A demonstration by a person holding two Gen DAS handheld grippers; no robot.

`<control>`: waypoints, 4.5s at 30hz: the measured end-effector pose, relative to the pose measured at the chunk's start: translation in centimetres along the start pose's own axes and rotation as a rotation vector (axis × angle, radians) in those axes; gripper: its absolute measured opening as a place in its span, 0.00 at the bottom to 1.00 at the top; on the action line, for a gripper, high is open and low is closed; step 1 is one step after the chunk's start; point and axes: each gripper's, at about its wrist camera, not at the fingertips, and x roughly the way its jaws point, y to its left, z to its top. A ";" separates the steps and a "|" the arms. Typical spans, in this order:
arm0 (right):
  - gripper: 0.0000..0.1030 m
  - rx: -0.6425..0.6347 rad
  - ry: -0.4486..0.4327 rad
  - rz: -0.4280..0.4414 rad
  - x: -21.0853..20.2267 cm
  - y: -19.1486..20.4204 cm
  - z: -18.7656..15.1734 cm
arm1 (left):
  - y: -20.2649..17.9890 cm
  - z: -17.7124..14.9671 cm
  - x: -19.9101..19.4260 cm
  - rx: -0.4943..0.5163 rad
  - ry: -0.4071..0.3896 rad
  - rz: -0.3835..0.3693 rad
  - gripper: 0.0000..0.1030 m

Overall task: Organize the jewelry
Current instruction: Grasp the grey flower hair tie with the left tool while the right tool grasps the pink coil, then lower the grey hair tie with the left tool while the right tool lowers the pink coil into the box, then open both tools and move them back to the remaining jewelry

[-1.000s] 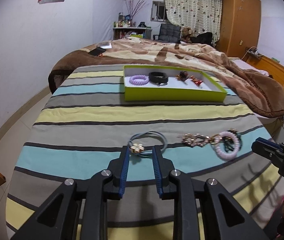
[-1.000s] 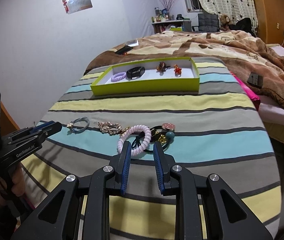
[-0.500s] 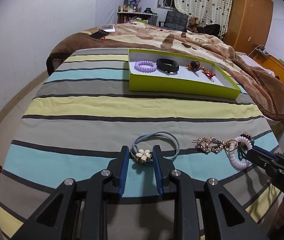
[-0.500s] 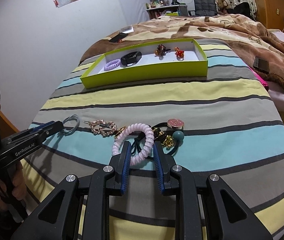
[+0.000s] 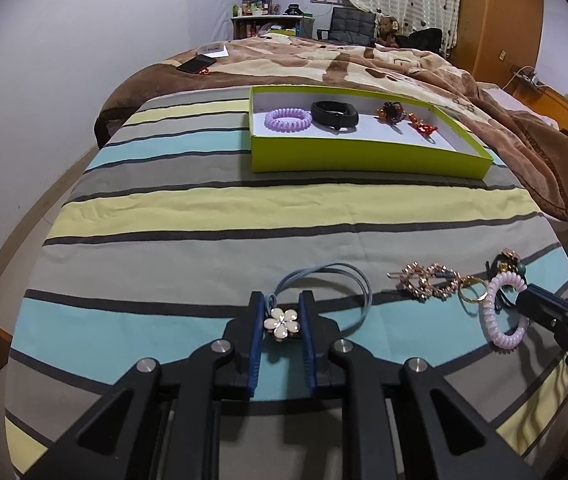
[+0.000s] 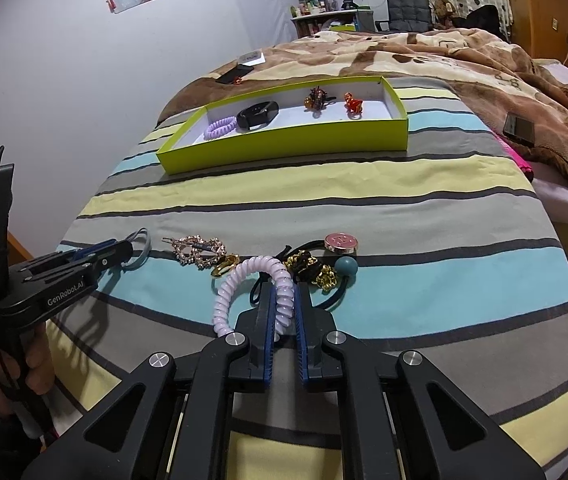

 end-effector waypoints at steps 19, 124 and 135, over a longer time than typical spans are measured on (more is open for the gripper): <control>0.09 0.008 -0.080 0.029 -3.0 0.0 0.7 | -1.0 0.3 -4.2 0.006 -0.109 -0.105 0.17; 0.21 -0.052 -0.145 -0.004 -3.2 -1.9 4.7 | -0.1 4.1 -3.6 0.024 -0.232 -0.098 0.23; 0.21 -0.035 -0.148 0.004 -5.8 -1.4 0.7 | -1.3 0.1 -7.3 0.038 -0.253 -0.135 0.23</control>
